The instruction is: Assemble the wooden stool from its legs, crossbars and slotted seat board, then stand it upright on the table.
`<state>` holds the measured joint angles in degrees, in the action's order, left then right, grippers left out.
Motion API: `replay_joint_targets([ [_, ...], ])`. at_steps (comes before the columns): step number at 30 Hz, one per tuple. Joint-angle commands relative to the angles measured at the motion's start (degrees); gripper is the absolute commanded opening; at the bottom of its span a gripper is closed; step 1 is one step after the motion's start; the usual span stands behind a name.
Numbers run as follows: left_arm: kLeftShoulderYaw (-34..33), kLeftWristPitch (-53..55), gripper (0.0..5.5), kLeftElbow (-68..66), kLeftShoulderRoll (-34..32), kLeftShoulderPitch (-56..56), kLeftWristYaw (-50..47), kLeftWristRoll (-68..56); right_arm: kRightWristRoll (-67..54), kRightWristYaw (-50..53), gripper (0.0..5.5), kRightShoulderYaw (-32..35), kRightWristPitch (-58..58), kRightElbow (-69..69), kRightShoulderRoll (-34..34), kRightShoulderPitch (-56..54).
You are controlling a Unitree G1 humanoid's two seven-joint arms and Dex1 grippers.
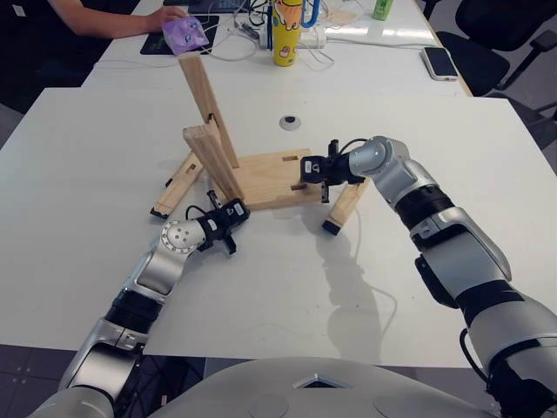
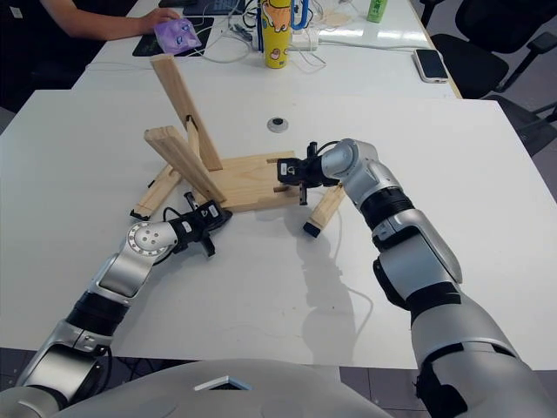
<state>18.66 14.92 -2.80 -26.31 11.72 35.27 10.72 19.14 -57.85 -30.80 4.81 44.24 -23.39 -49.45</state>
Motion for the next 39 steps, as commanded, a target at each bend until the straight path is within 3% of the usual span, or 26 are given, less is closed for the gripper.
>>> replay_joint_targets([
  [1, -2.4, 1.0, 0.02, -5.3, 0.5, 2.9, -3.4, 1.0, -3.1, -11.1, 0.0, -4.5, -8.4, -10.1, -0.8, 17.6],
  [7, -2.0, -2.3, 0.02, -17.4, 4.8, 10.3, -6.6, 1.1, -9.7, -8.0, 0.0, -1.5, -17.1, -25.4, -1.6, 21.9],
  [13, -2.0, -6.7, 0.02, -27.0, 7.7, 15.2, -8.2, 1.3, -11.3, -3.8, 0.0, -0.3, -19.6, -30.4, -0.2, 21.8],
  [21, -2.2, -10.7, 0.02, -32.8, 9.9, 16.8, -8.5, 0.7, -27.5, 0.9, 0.0, 13.7, -33.6, -48.0, 3.5, 25.3],
  [24, -2.5, -12.9, 0.02, -37.5, 11.1, 19.0, -8.9, 0.9, -26.0, 7.8, 0.0, 16.7, -35.5, -49.2, 3.3, 24.8],
  [27, -3.0, -14.1, 0.02, -39.5, 10.9, 20.1, -9.3, 1.2, -13.9, 16.5, 0.0, 13.0, -30.9, -42.0, -1.1, 22.0],
  [32, -2.5, -15.4, 0.02, -40.6, 10.8, 20.6, -8.7, 1.7, -5.0, 20.5, 0.0, 8.3, -27.6, -33.9, -3.3, 20.9],
  [39, -2.5, -15.6, 0.02, -40.8, 11.0, 20.6, -8.8, 1.7, -0.8, 15.6, 0.0, 3.3, -26.0, -31.5, -4.5, 21.3],
])
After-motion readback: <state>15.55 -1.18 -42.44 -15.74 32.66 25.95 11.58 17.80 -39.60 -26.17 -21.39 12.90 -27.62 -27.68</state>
